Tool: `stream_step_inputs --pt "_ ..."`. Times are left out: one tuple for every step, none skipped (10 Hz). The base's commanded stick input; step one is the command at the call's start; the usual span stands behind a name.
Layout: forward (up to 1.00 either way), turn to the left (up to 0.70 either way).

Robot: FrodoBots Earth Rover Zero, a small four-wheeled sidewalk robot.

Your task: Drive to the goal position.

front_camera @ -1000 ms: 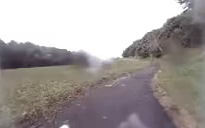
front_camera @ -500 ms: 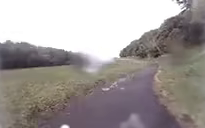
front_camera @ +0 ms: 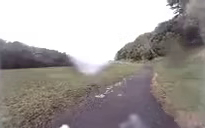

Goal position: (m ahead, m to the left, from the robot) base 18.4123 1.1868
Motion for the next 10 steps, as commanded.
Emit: stream_step_inputs --pt "0.70 -0.35" --pt "0.70 -0.35" --pt "0.70 -0.35" --pt "0.70 -0.35" --pt "0.70 -0.35" --pt "0.70 -0.35" --pt "0.70 -0.35" --pt "0.70 -0.35" --pt "0.70 -0.35" --pt "0.70 -0.27"
